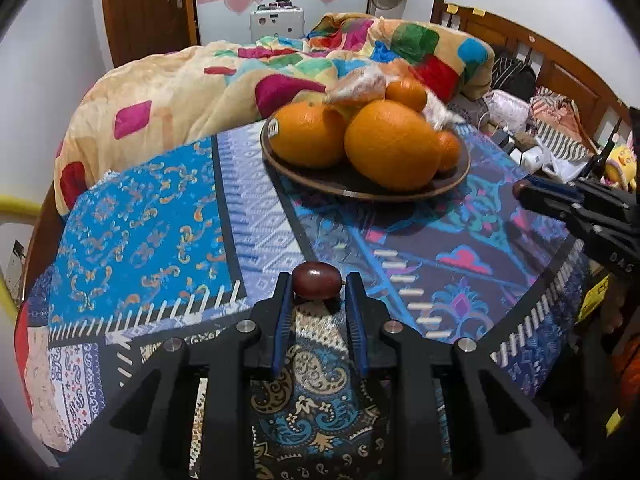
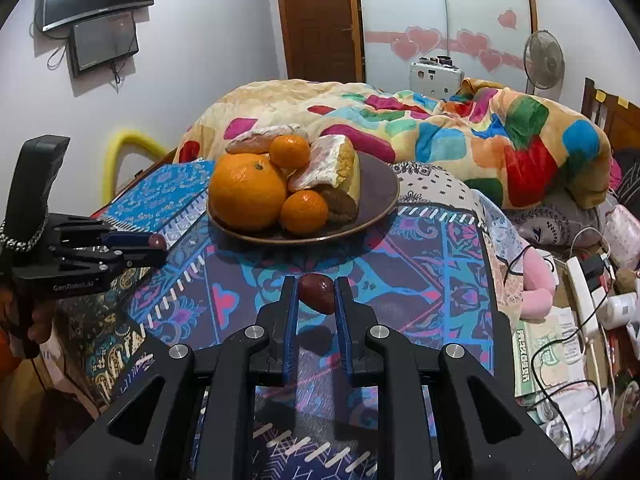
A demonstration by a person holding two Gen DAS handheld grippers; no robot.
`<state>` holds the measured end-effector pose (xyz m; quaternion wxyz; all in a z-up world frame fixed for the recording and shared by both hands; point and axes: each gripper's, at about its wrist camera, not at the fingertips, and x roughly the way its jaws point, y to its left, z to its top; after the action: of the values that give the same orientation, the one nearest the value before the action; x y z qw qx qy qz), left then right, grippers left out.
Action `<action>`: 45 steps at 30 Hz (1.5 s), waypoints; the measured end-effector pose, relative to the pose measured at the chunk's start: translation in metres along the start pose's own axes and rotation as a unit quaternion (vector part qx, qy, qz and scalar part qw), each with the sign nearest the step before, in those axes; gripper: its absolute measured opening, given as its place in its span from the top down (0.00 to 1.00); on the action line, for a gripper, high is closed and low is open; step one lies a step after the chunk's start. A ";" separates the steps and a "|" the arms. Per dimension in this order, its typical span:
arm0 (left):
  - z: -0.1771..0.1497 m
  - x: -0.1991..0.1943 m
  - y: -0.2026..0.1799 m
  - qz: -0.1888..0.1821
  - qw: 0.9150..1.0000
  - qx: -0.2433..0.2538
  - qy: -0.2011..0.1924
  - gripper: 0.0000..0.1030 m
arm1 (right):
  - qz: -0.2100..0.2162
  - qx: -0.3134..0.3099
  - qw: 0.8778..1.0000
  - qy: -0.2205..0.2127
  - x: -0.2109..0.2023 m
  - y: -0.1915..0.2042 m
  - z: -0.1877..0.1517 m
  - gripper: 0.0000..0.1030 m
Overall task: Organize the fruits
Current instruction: 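Drop the date onto the purple plate with the right gripper while the left drops its date there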
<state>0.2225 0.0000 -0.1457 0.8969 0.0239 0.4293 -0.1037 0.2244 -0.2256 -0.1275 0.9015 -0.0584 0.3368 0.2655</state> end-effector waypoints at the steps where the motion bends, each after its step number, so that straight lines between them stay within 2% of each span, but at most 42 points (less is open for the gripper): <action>1: 0.003 -0.002 -0.001 -0.001 1.000 0.000 -0.005 0.74 | -0.001 -0.001 1.000 -0.001 0.000 -0.001 0.002 0.84; 8: 0.031 -0.011 -0.005 -0.006 0.999 0.009 -0.039 0.74 | -0.007 -0.009 1.000 -0.017 0.000 -0.004 0.018 0.84; 13: 0.048 -0.006 -0.006 -0.008 0.999 0.013 -0.048 0.74 | -0.010 -0.013 1.000 -0.024 0.006 -0.008 0.030 0.84; 22: 0.060 0.017 0.000 -0.011 0.999 0.014 -0.034 0.74 | -0.021 -0.035 0.999 0.003 0.032 -0.013 0.040 0.84; 34: 0.060 0.026 0.004 -0.016 1.000 0.008 -0.025 0.74 | -0.015 -0.040 0.998 0.037 0.054 -0.015 0.045 0.84; 37: 0.060 0.030 0.005 -0.014 1.000 0.004 -0.019 0.71 | -0.017 -0.042 0.998 0.040 0.054 -0.014 0.045 0.84; 40: 0.059 0.033 0.008 -0.016 1.000 -0.003 -0.016 0.67 | -0.017 -0.043 0.998 0.042 0.054 -0.014 0.045 0.82; 45: 0.056 0.033 0.009 -0.018 1.000 -0.003 -0.016 0.67 | -0.020 -0.039 0.998 0.041 0.055 -0.018 0.044 0.73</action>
<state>0.2875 -0.0038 -0.1365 0.9016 0.0114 0.4157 -0.1188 0.2940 -0.2042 -0.1300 0.8889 -0.1113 0.3620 0.2576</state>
